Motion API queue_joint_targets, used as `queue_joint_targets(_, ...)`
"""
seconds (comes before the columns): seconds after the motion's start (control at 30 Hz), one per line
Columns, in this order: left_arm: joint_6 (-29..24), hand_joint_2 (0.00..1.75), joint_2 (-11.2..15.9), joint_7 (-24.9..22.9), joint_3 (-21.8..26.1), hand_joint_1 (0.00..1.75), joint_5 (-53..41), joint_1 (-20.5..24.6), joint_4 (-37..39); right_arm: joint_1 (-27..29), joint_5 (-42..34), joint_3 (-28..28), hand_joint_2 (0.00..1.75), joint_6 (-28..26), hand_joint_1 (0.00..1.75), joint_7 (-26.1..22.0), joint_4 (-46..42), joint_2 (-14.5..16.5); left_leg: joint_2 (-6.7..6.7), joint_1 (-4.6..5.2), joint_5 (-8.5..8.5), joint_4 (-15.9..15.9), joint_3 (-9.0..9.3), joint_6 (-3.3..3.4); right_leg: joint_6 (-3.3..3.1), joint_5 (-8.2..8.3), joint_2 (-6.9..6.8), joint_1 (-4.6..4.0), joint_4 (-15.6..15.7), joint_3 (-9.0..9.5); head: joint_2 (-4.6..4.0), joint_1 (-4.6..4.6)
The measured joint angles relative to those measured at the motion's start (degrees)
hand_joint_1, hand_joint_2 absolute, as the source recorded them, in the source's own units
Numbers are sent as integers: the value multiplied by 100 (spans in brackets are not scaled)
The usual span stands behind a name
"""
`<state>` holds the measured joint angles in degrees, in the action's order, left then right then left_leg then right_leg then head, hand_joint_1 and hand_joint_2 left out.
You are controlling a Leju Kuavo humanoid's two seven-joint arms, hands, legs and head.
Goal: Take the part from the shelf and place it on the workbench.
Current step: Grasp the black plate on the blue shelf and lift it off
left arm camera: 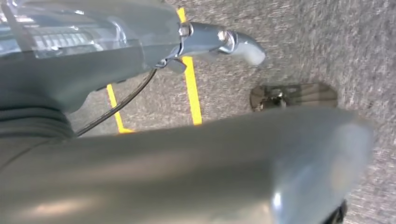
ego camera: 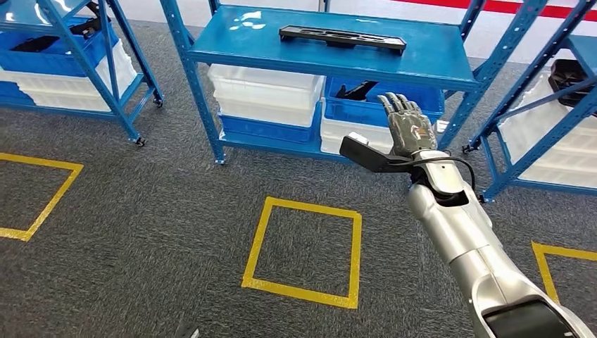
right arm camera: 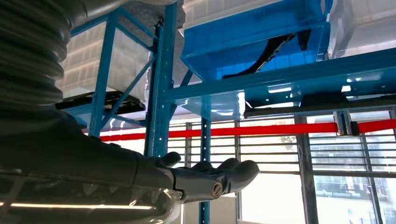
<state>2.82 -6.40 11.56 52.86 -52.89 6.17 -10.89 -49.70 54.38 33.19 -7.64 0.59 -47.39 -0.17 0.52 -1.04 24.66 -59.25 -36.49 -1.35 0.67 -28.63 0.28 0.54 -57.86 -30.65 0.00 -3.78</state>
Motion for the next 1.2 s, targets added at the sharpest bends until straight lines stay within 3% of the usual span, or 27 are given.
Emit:
queue_joint_targets(0.1,-8,0,2,4,-8,0,-7,-3,-3,-14,-3,3,175,-1,0,-5,0,0,19,-2,48,6,50,101,54,-82,-2,18,-206,-83,0,74)
queue_joint_targets(0.13,-11,0,2,5,-10,0,-8,-1,-4,-24,-4,4,175,-1,0,-7,0,0,21,-6,63,9,71,128,68,-183,-3,20,-456,-227,0,105)
queue_joint_targets(0.23,-15,0,2,5,-17,0,-10,-3,-3,-6,-21,7,175,-1,0,-20,7,1,21,-3,129,9,125,168,81,-572,-3,13,-1586,-940,0,161)
queue_joint_targets(0.27,-15,0,2,3,-18,0,-11,-10,-3,13,-28,7,175,-1,0,-25,14,-2,26,1,159,9,160,171,76,-567,-3,10,-1761,-1104,0,168)
queue_joint_targets(0.3,-15,0,2,2,-19,0,-14,-16,-2,26,-34,8,175,-1,0,-29,24,-4,31,5,191,10,205,171,60,-431,-3,4,-1692,-1149,0,180)
queue_joint_targets(0.33,-15,0,2,2,-19,0,-15,-18,-2,29,-37,8,175,-1,0,-33,31,-7,38,12,227,11,259,169,35,-188,-2,-11,-1405,-1086,0,190)
queue_joint_targets(0.4,-15,0,-2,1,-21,0,-19,-13,-2,9,-39,7,175,-1,0,-36,40,-9,44,24,297,21,366,153,-59,332,-3,-75,-585,-816,0,203)
queue_joint_targets(0.43,-15,0,-5,2,-22,0,-21,-6,-2,-12,-40,7,175,-2,0,-37,43,-9,44,27,326,30,396,134,-101,420,-1,-113,-272,-704,0,210)
queue_joint_targets(0.5,-15,0,-11,-1,-23,0,-29,3,0,-43,-46,9,175,-3,0,-38,48,-7,39,35,335,43,443,74,-152,400,-3,-156,-10,-591,0,226)
queue_joint_targets(0.6,-15,0,-4,1,-25,0,-39,6,-2,-66,-54,8,175,-8,0,-40,55,-3,17,43,383,-120,458,-4,-189,413,-9,-71,85,-418,0,221)
queue_joint_targets(0.67,-15,0,3,2,-26,0,-36,18,-2,-94,-55,10,175,-9,0,-44,57,7,2,35,611,-624,218,-32,-233,381,-13,-43,100,-318,0,189)
queue_joint_targets(0.73,-15,0,3,-1,-27,0,-34,24,-2,-93,-55,12,175,-9,0,-45,66,19,0,28,889,-1310,-217,-66,-257,330,-10,-42,99,-267,0,144)
queue_joint_targets(0.77,-15,0,3,-3,-27,0,-34,19,-2,-79,-55,12,175,-9,0,-45,74,21,-1,18,946,-1500,-383,-78,-254,297,-7,-38,98,-236,0,129)
queue_joint_targets(0.8,-15,0,4,-6,-27,0,-35,14,-2,-67,-55,12,175,-10,0,-45,84,21,-2,6,894,-1485,-456,-88,-240,260,-3,-28,94,-199,0,113)
queue_joint_targets(0.83,-15,0,4,-9,-27,0,-35,10,-2,-59,-55,12,175,-11,0,-45,91,21,-5,-11,720,-1257,-428,-98,-219,217,1,-14,88,-151,0,97)
queue_joint_targets(0.9,-15,0,4,-11,-27,0,-35,4,-2,-59,-55,12,175,-15,0,-47,100,21,-23,-46,197,-478,-211,-135,-152,119,4,6,65,-52,0,64)
queue_joint_targets(0.97,-15,0,4,-16,-28,0,-35,1,0,-68,-55,13,175,-19,0,-49,105,22,-35,-47,-64,-9,-73,-124,-69,35,7,2,53,-3,0,52)
queue_joint_targets(1.1,-16,0,5,-25,-27,0,-35,-7,-1,-75,-56,8,175,-24,0,-52,111,21,-12,-35,-46,39,-13,21,64,-21,8,12,-74,-14,0,99)
queue_joint_targets(1.13,-17,0,7,-22,-27,0,-35,-1,-2,-87,-56,7,175,-25,0,-52,111,20,-8,-42,-29,42,12,54,82,-63,7,16,-271,-129,0,123)
queue_joint_targets(1.2,-20,0,9,-17,-27,0,-35,14,-5,-99,-57,5,175,-27,0,-53,112,20,-4,-48,19,44,43,100,106,-266,6,20,-957,-569,0,165)
